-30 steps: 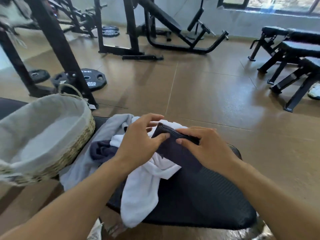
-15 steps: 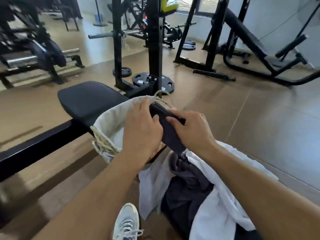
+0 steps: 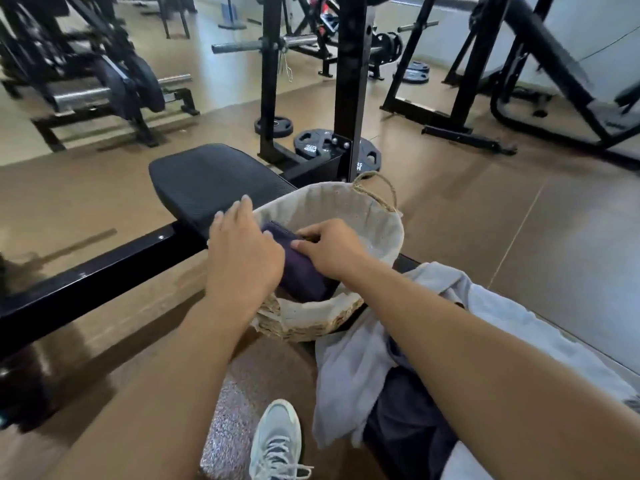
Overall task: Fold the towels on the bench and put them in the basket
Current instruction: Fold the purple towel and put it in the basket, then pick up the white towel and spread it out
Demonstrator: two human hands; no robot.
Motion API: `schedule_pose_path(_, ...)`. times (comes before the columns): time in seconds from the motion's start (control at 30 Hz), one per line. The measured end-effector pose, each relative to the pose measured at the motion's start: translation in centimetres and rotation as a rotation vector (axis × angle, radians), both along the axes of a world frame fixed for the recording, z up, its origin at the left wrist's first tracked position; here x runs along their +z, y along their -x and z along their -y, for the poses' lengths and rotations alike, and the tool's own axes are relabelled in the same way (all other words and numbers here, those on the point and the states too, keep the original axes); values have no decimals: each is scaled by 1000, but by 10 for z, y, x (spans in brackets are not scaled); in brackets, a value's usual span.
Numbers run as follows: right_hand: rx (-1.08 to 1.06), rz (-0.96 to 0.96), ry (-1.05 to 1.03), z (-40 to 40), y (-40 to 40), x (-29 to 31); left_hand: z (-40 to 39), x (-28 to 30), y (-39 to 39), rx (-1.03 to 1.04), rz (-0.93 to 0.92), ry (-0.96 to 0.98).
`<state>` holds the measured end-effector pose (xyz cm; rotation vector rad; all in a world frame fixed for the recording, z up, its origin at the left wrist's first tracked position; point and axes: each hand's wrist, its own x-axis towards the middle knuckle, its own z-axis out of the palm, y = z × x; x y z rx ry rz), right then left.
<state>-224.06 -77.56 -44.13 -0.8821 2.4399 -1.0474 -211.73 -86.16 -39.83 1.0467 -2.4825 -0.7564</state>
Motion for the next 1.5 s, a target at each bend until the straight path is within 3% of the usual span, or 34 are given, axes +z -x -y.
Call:
schedule_pose_path(0.07, -2, -36, -8, -1, 5, 2, -2, -3, 2, -6, -153, -47)
schedule_pose_path(0.2, -51, -31, -52, -8, 19, 6, -5, -6, 10, -46, -177, -108)
schedule_pose_path(0.37, -45, 134, -146, -5, 15, 3, -6, -5, 14, -94, -66, -98)
schedule_pose_path(0.53, 89, -44, -432, -1, 5, 3, -6, -8, 12, -153, 127, 95)
schedule_pose_path(0.77, 130, -141, -573, 2, -2, 4, -7, -5, 11, -116, 142, 77)
schedule_pose_path(0.87, 41, -118, -473, -1, -5, 6, -9, -2, 10, -137, 160, 94)
schedule_pose_path(1.03, -127, -266, 10, -35, -7, 34, -28, 13, 7, -172, 128, 321)
schedule_pose_path(1.17, -185, -427, 106, -114, -9, 51, -65, 22, 20, -367, -164, 323)
schedule_pose_path(1.27, -191, -437, -132, -201, -15, 36, -105, 25, 27, -574, -304, 173)
schedule_pose_path(1.4, -167, -284, -634, -308, -46, -1, -164, 18, 26, -891, -187, 121)
schedule_pose_path(1.5, -202, -223, -503, -349, -66, -11, -196, 1, 29, -1078, 30, 139)
